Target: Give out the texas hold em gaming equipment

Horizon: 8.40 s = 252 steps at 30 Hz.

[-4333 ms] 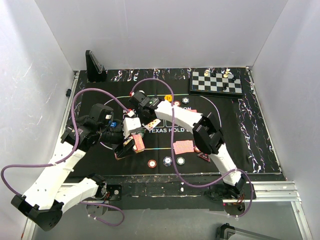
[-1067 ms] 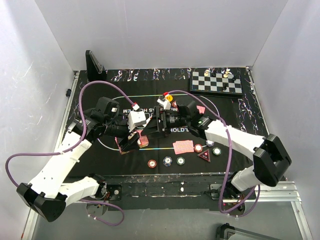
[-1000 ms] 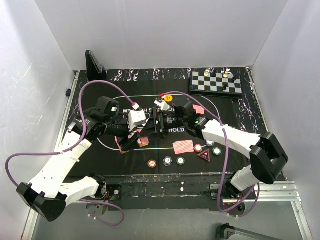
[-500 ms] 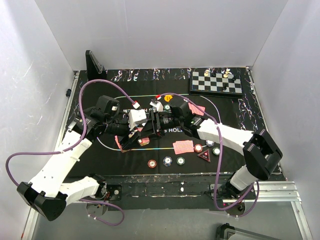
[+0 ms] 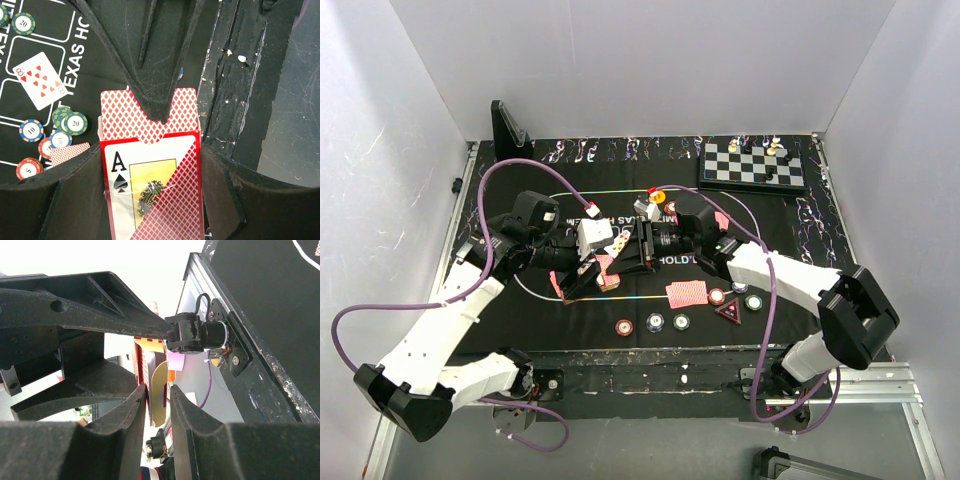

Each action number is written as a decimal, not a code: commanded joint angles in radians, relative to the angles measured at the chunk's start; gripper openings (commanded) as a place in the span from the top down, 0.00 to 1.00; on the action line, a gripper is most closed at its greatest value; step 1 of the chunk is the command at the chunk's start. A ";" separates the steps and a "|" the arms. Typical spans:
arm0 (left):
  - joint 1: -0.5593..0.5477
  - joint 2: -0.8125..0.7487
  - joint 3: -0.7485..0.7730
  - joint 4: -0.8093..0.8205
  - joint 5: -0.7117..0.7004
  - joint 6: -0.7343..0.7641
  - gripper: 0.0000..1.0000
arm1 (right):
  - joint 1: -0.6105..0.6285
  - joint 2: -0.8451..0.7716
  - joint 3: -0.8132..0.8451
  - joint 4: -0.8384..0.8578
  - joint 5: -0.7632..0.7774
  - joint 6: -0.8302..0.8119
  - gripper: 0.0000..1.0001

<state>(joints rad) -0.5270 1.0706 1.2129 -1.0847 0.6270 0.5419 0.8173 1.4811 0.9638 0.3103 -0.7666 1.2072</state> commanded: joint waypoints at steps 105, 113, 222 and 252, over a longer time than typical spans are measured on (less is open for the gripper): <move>0.001 -0.060 0.031 0.003 0.008 -0.036 0.80 | -0.179 0.187 0.648 -1.170 0.686 -0.750 0.99; 0.001 -0.083 0.056 -0.052 0.019 -0.020 0.80 | -0.031 0.533 1.027 -1.352 1.215 -0.830 0.99; 0.002 -0.029 0.059 0.022 0.019 -0.045 0.79 | -0.007 -0.111 0.130 -0.171 -0.017 -0.184 0.10; 0.001 -0.032 0.094 0.022 0.022 -0.063 0.79 | 0.011 0.027 0.093 0.052 -0.051 0.009 0.64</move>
<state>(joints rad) -0.5262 1.0687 1.2762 -1.0908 0.6147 0.4889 0.8341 1.5517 1.0855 0.3176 -0.8078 1.2030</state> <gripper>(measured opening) 0.643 0.373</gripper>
